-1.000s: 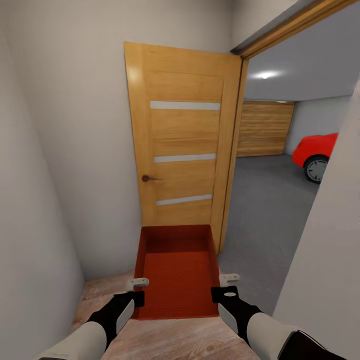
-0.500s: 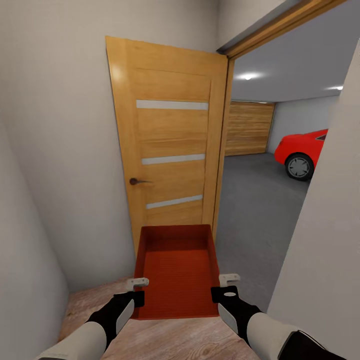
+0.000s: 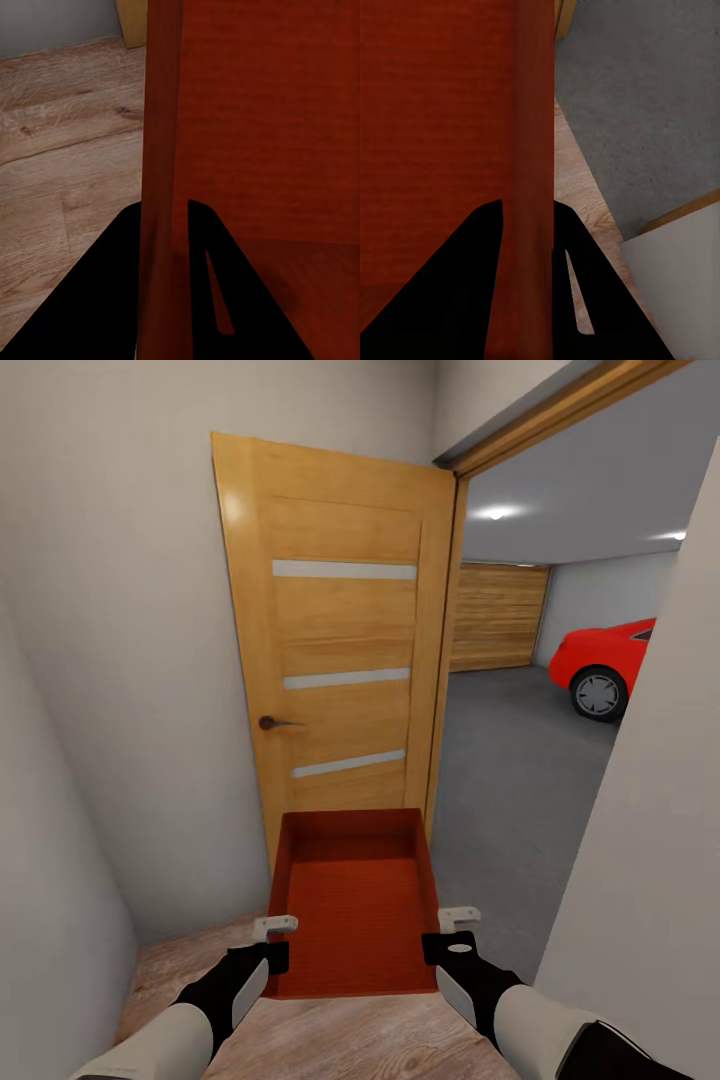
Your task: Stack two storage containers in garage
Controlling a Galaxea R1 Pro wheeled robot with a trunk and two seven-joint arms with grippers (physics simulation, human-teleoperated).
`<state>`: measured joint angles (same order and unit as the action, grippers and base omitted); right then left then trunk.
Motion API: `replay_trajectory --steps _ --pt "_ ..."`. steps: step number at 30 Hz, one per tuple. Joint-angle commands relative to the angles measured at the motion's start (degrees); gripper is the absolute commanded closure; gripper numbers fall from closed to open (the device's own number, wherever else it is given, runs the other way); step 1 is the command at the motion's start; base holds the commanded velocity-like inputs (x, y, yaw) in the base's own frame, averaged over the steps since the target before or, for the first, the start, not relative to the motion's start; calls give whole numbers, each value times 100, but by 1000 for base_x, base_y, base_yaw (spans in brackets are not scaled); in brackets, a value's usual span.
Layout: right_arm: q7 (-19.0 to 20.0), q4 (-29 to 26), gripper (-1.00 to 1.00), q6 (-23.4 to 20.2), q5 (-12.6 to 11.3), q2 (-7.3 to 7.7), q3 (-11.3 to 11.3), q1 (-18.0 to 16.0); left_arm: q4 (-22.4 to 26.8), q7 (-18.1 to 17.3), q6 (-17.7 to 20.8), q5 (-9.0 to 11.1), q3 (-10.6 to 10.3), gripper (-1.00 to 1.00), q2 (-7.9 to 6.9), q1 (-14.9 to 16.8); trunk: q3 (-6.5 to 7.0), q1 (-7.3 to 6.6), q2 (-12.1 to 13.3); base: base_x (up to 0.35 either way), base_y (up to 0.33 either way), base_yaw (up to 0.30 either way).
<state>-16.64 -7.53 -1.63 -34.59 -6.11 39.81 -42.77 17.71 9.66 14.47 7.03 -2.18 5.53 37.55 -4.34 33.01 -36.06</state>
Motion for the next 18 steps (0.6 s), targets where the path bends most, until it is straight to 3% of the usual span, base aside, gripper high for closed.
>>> replay_trajectory --steps 1,18 --pt "-6 85 100 -12 -118 4 -33 -3 31 53 -109 -97 103 100 -8 7 -10 2 -10 0 0 0" --pt "-6 85 100 -12 -118 0 -26 -3 31 53 -120 -97 103 100 -8 7 -10 2 -10 0 0 0"
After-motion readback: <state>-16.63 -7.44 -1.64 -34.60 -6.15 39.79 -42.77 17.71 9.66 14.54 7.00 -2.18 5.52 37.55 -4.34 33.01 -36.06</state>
